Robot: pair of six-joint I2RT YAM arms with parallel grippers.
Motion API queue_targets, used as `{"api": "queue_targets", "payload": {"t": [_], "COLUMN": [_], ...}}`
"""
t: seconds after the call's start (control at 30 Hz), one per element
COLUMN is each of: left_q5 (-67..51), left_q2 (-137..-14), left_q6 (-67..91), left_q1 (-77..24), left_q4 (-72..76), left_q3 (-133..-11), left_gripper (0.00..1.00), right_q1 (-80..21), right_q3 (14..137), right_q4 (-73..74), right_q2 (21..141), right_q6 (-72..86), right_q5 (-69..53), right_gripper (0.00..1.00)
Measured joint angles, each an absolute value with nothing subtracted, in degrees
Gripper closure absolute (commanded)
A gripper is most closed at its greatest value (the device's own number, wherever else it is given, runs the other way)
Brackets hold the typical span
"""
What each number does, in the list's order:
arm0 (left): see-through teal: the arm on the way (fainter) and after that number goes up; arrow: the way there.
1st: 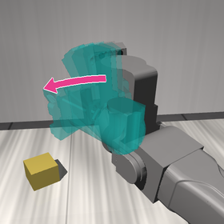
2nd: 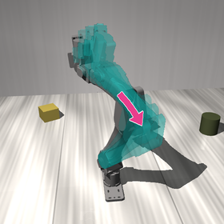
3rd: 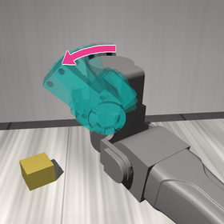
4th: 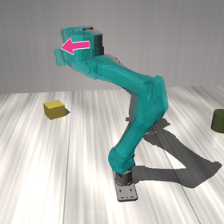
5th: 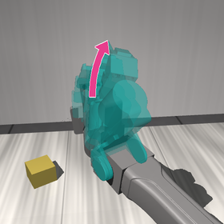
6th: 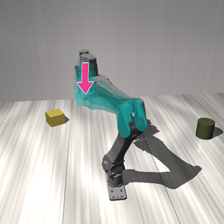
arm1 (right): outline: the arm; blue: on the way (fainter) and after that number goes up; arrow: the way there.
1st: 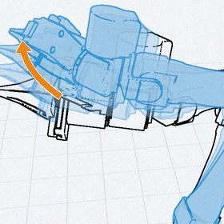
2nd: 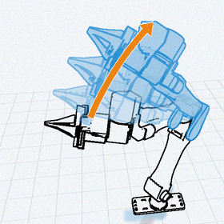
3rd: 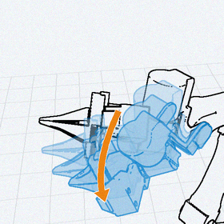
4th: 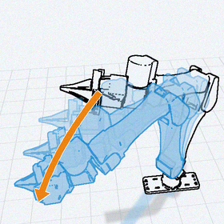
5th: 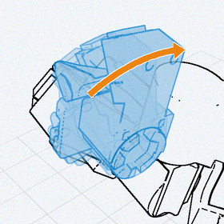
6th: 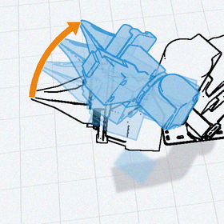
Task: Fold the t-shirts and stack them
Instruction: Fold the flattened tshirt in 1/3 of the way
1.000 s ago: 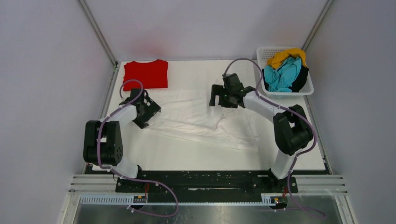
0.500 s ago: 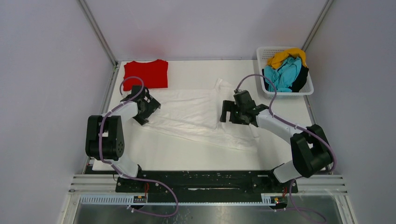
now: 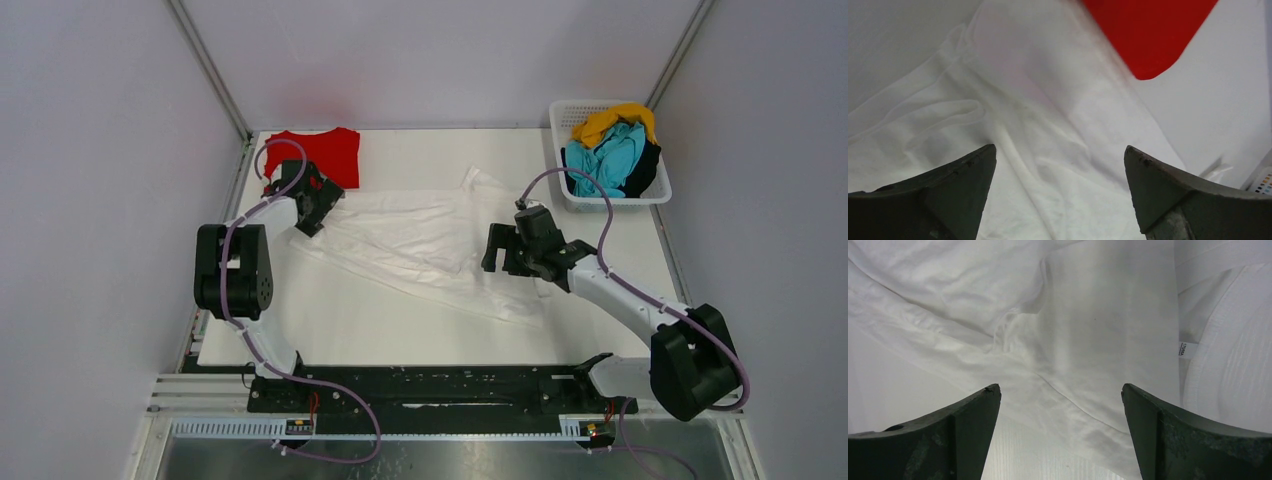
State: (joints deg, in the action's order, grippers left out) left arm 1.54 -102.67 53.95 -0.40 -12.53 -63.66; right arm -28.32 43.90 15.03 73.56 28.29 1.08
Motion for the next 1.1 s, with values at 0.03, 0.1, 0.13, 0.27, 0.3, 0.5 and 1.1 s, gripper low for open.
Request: {"api": "queue_targets", "payload": {"t": [0.03,0.1,0.13,0.27,0.3,0.5,1.1], "left_q5": [1.48,1.52,1.61,2.63,2.9,3.11,-3.53], "left_q2": [-102.78,-102.78,-102.69,-100.14,-98.87,-90.98,-102.39], "left_q6": [53.93,53.8,53.63,52.75,52.49,52.05,54.7], "left_q1": [-0.4,-0.43,-0.4,-0.34,-0.21,2.0,1.72], "left_q4": [-12.69,-13.41,-13.47,-13.93,-14.17,-14.2,-7.99], "left_q3": [-64.75,-66.74,-67.55,-66.17,-64.86,-54.15,-59.79], "left_gripper": [0.01,0.01,0.01,0.01,0.01,0.01,0.01], "right_q1": [-28.32,-28.32,-28.32,-28.32,-28.32,-28.32,-28.32], "right_q3": [43.81,43.44,43.2,42.48,42.39,42.13,42.11], "right_q4": [15.0,15.0,15.03,15.55,15.7,15.94,16.01], "right_q2": [73.49,73.47,73.47,73.49,73.52,73.95,75.5], "right_q6": [28.27,28.29,28.27,28.29,28.27,28.1,27.29], "right_q5": [1.13,1.41,1.48,1.28,1.04,0.75,0.54], "right_gripper": [0.0,0.01,0.01,0.01,0.01,0.01,0.0]}}
